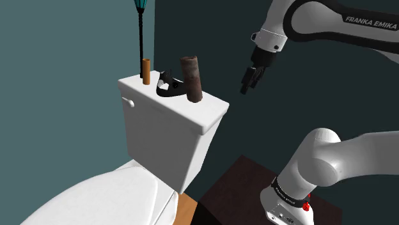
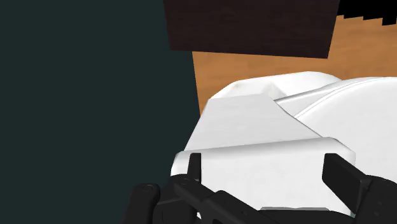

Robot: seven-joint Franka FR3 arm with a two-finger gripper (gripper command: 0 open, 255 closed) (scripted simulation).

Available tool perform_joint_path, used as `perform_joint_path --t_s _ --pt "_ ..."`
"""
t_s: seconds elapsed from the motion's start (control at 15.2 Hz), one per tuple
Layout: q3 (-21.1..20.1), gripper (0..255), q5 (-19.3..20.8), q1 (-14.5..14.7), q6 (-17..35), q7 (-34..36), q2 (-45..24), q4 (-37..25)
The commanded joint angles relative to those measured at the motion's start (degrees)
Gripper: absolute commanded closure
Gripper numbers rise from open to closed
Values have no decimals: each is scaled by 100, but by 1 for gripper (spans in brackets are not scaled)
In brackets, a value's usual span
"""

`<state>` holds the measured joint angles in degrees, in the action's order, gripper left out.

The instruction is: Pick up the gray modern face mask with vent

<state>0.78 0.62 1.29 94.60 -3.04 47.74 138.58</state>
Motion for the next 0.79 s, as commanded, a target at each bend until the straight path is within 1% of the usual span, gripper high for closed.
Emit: perform_joint_path --t_s 0.0,0.4,0.73 --pt "0 0 0 0 0 0 0 0" --pt "519 0 -64 481 601 -1425 -1464 -784" --pt "823 0 -327 881 815 -2625 -2678 -1658"
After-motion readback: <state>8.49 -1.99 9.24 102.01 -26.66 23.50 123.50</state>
